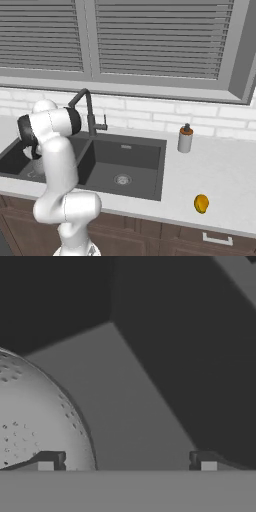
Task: Put the colander in the sink, put the mango in the colander, and turn on the sink faucet and pour water over the colander.
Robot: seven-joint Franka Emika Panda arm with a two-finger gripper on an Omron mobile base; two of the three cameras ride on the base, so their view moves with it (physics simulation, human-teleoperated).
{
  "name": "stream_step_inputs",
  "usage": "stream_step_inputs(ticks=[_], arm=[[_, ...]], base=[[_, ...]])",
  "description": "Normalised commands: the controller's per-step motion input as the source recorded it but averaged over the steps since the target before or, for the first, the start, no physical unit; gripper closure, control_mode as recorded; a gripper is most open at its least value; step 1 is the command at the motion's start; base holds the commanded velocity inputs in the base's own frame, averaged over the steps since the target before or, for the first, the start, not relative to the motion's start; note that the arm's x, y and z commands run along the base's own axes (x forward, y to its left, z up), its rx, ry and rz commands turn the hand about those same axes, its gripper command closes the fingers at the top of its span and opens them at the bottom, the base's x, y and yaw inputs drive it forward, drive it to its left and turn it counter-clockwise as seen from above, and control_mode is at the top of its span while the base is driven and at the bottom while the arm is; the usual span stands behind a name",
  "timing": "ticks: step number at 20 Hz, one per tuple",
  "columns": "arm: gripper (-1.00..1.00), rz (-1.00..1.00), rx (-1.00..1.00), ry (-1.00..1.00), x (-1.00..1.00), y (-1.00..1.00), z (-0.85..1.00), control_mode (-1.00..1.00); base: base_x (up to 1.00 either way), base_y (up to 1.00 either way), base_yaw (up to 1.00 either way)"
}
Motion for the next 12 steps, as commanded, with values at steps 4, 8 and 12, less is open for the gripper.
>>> stream_step_inputs(ticks=[4,8,12], arm=[[-1.0,0.0,0.0,-0.01,-0.5,-0.02,0.34,-1.0],[-1.0,0.0,0.0,-0.12,0.11,0.0,-0.14,-1.0],[-1.0,0.0,0.0,-0.12,0.57,0.0,-0.17,-1.0]], base=[[0.0,0.0,0.0],[0.0,0.0,0.0],[0.0,0.0,0.0]])
